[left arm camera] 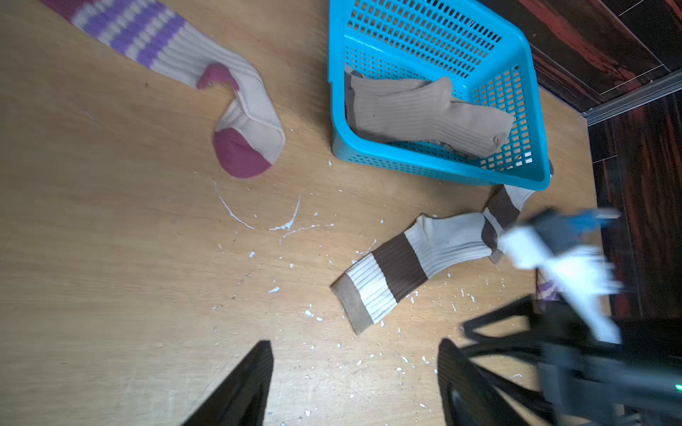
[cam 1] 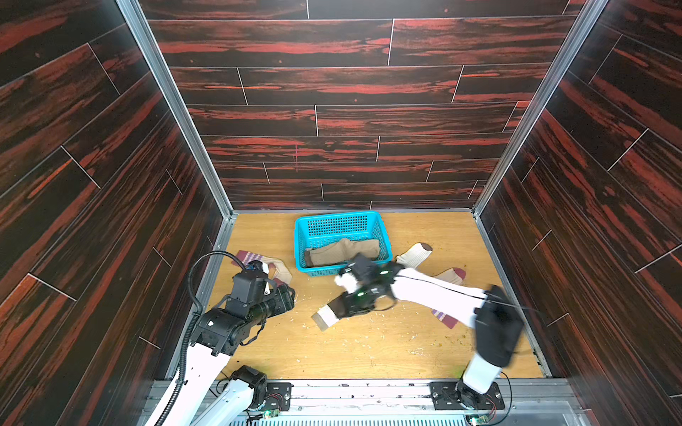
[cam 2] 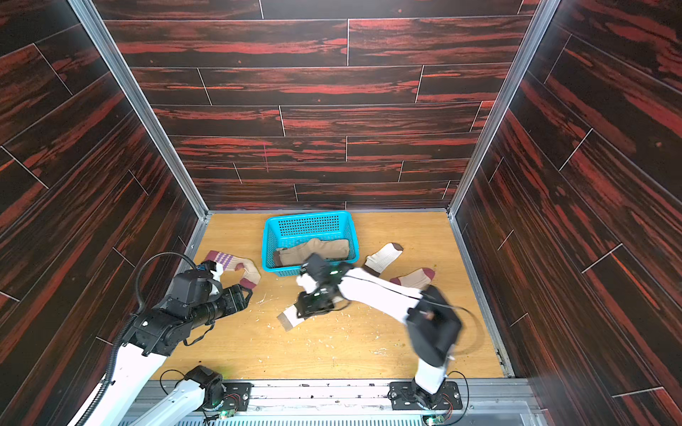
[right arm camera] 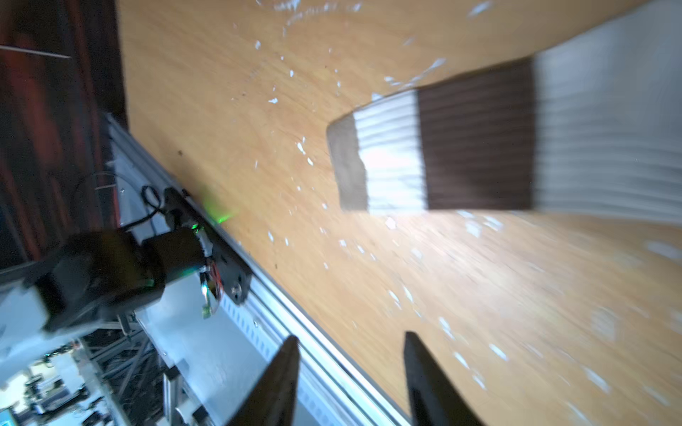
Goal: Place the socks together as a pair
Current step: Move the sock to the center of the board, then pick up the sock at the center of the board.
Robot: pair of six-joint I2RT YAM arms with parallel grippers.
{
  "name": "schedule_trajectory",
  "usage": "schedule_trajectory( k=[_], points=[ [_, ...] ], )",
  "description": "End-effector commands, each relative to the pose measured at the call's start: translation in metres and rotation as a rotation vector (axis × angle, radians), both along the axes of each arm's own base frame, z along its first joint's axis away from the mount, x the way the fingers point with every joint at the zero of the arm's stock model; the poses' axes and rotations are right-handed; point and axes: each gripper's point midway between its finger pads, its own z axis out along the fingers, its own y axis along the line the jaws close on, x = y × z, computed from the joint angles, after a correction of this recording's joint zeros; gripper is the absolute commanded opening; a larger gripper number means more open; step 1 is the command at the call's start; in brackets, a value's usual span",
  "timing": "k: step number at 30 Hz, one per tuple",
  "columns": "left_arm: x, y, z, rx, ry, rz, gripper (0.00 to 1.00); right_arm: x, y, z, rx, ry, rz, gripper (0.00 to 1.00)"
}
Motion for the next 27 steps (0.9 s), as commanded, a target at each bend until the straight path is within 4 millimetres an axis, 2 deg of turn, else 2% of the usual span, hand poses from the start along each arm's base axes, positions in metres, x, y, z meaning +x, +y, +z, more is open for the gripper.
schedule_trajectory(
  k=[1, 4, 6, 10, 13, 15, 18, 22, 27],
  points=[
    [0.0, -0.015, -0.011, -0.06, 0.042, -0.025, 0.73, 0.021, -0.07, 0.004, -0.07, -0.007, -0.14, 0.56],
    [0.001, -0.033, -0.026, -0.051, 0.087, -0.066, 0.72, 0.058, -0.122, -0.006, -0.121, -0.02, -0.254, 0.57],
    [0.001, -0.048, -0.041, -0.041, 0.129, -0.098, 0.73, 0.08, -0.145, -0.023, -0.184, -0.006, -0.28, 0.57],
    [0.004, -0.077, -0.082, -0.039, 0.268, -0.111, 0.68, 0.119, -0.174, -0.057, -0.239, 0.031, -0.357, 0.54],
    [0.008, -0.095, -0.108, -0.009, 0.353, -0.109, 0.63, 0.127, -0.193, -0.076, -0.26, 0.07, -0.42, 0.53],
    [0.017, -0.107, -0.125, -0.003, 0.372, -0.095, 0.61, 0.127, -0.194, -0.087, -0.23, 0.094, -0.443, 0.52],
    [0.026, -0.109, -0.148, 0.007, 0.409, -0.032, 0.57, 0.137, -0.188, -0.094, -0.187, 0.108, -0.478, 0.52],
    [0.033, -0.102, -0.164, 0.073, 0.439, 0.018, 0.57, 0.147, -0.175, -0.095, -0.118, 0.14, -0.515, 0.51],
    [0.02, -0.08, -0.191, 0.164, 0.51, 0.09, 0.53, 0.138, -0.178, -0.111, -0.145, 0.204, -0.557, 0.45]
  ],
)
